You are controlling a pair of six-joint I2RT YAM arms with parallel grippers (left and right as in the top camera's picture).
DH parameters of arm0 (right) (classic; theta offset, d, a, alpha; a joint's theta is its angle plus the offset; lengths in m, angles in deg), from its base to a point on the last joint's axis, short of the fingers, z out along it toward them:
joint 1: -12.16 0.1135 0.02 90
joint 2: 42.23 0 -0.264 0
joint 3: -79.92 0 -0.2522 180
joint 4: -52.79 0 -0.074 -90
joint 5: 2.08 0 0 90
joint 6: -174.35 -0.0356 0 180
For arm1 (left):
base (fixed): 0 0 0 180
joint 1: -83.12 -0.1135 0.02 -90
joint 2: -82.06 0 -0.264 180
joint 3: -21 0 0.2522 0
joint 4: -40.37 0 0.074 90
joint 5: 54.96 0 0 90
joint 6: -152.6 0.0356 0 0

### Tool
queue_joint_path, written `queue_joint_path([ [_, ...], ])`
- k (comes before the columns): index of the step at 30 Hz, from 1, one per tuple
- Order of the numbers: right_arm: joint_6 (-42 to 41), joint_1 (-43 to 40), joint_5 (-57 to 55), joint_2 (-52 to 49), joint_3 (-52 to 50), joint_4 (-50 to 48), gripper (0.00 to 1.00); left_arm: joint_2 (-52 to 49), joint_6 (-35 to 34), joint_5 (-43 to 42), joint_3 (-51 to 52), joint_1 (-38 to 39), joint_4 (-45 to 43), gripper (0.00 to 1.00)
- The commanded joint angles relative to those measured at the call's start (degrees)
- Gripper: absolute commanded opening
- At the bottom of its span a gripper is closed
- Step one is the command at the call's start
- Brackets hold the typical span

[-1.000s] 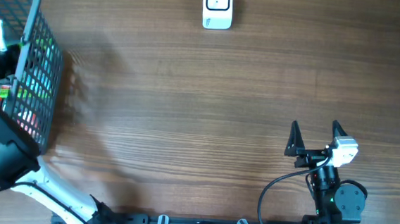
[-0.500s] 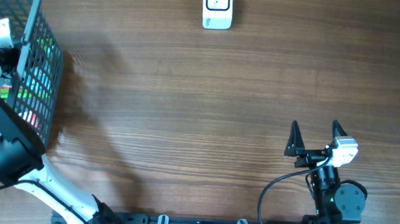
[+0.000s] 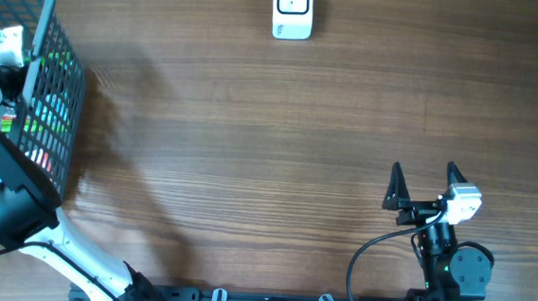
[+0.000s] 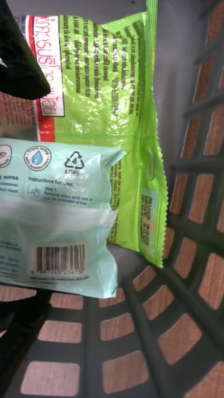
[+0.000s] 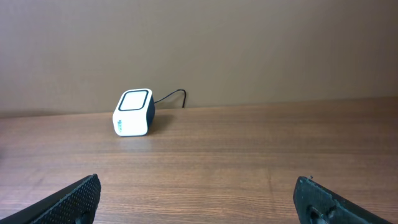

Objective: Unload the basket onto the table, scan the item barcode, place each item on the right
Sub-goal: 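Grasp the green snack bag and pale blue pack with the left gripper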

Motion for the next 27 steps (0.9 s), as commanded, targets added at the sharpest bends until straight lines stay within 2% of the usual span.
queue_joint_path([
  [1,0.0,-0.2,0.4,0.5,0.0,-0.2,1.00,-0.9,3.0,2.7,1.3,0.3,0.3,0.99],
  [4,0.0,-0.2,0.4,0.5,0.0,-0.2,1.00,-1.9,2.6,3.7,1.3,0.3,0.3,0.95],
  [6,0.0,-0.2,0.4,0.5,0.0,-0.2,1.00,-1.9,1.8,5.6,1.3,0.3,-0.4,0.86],
  [9,0.0,-0.2,0.4,0.5,0.0,-0.2,1.00,-0.6,-3.0,10.4,1.3,0.3,-3.3,0.82],
  [12,0.0,-0.2,0.4,0.5,0.0,-0.2,1.00,1.8,-4.8,10.9,1.3,0.3,-4.9,0.77],
  [15,0.0,-0.2,0.4,0.5,0.0,-0.2,1.00,3.3,-4.8,11.9,1.3,0.3,-5.6,0.68],
  [16,0.0,-0.2,0.4,0.5,0.0,-0.2,1.00,3.6,-4.8,13.0,1.3,0.3,-5.7,0.67],
  [17,0.0,-0.2,0.4,0.5,0.0,-0.2,1.00,3.6,-4.8,14.3,1.3,0.3,-5.7,0.68],
  [19,0.0,-0.2,0.4,0.5,0.0,-0.2,1.00,3.5,-5.0,15.8,1.3,0.1,-5.1,0.80],
  [23,0.0,-0.2,0.4,0.5,0.0,-0.2,1.00,3.3,-13.6,15.2,1.3,-1.0,-5.4,1.00],
  [27,0.0,-0.2,0.4,0.5,0.0,-0.2,1.00,3.2,-15.0,9.8,1.3,-2.7,-4.3,1.00],
])
